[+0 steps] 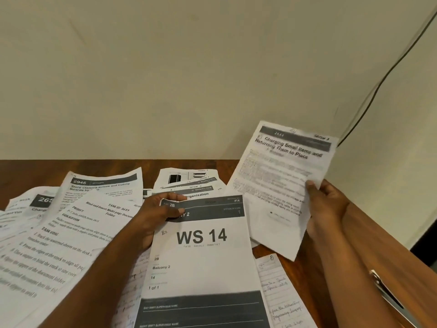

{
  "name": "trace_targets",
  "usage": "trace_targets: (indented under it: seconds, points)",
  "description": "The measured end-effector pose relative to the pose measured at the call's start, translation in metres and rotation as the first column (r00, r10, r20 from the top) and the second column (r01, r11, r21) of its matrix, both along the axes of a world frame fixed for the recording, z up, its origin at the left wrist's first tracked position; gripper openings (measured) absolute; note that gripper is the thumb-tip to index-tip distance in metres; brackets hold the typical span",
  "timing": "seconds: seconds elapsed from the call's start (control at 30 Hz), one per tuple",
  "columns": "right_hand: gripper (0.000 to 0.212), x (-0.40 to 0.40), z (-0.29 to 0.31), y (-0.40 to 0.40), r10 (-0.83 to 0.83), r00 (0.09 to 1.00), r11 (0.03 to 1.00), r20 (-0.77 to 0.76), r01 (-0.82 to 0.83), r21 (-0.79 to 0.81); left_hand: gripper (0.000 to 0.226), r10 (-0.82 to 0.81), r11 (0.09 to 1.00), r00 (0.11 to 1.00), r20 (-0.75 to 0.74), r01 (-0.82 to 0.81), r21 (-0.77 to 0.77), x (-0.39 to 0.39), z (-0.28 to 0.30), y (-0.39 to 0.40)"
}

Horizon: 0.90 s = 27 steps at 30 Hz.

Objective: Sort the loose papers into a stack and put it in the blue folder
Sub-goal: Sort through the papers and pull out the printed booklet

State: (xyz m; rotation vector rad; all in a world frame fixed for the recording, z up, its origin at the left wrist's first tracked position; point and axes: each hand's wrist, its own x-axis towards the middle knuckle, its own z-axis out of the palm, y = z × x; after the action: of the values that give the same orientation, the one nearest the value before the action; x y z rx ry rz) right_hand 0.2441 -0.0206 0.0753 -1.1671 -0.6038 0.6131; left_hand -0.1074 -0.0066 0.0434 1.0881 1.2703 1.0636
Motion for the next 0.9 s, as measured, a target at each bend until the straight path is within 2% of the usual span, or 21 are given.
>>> trace_targets:
  seconds: [0.17, 0.37, 0.5, 0.73, 0.8, 0.9]
  points:
    - [0.005, -0.005, -0.02, 0.005, 0.205, 0.978, 0.954, 0.036, -0.191, -0.231, 0.028, -0.002, 1.0, 1.0, 0.003, 0.002, 0.003, -0.001, 0.0, 0.0]
    - [0.018, -0.01, -0.026, 0.0, 0.341, 0.921, 0.897, 0.186, -0.26, -0.357, 0.027, -0.01, 1.0, 1.0, -0.021, 0.011, 0.011, 0.001, 0.001, -0.001]
    - [0.023, -0.013, -0.019, -0.004, 0.413, 0.89, 0.874, 0.191, -0.328, -0.36, 0.028, 0.0, 1.0, 1.0, -0.001, 0.0, 0.007, -0.001, -0.001, 0.001]
    - [0.023, -0.012, -0.014, -0.007, 0.418, 0.897, 0.875, 0.141, -0.356, -0.328, 0.027, 0.01, 1.0, 1.0, -0.018, -0.01, 0.008, 0.001, 0.002, 0.0]
    - [0.026, -0.011, -0.011, -0.009, 0.486, 0.863, 0.832, 0.135, -0.41, -0.375, 0.027, 0.013, 1.0, 1.0, -0.012, -0.013, 0.005, 0.001, 0.002, -0.001]
    - [0.031, -0.009, -0.008, -0.011, 0.617, 0.776, 0.715, 0.13, -0.484, -0.505, 0.027, 0.017, 1.0, 1.0, -0.025, -0.017, 0.002, 0.002, 0.002, -0.001]
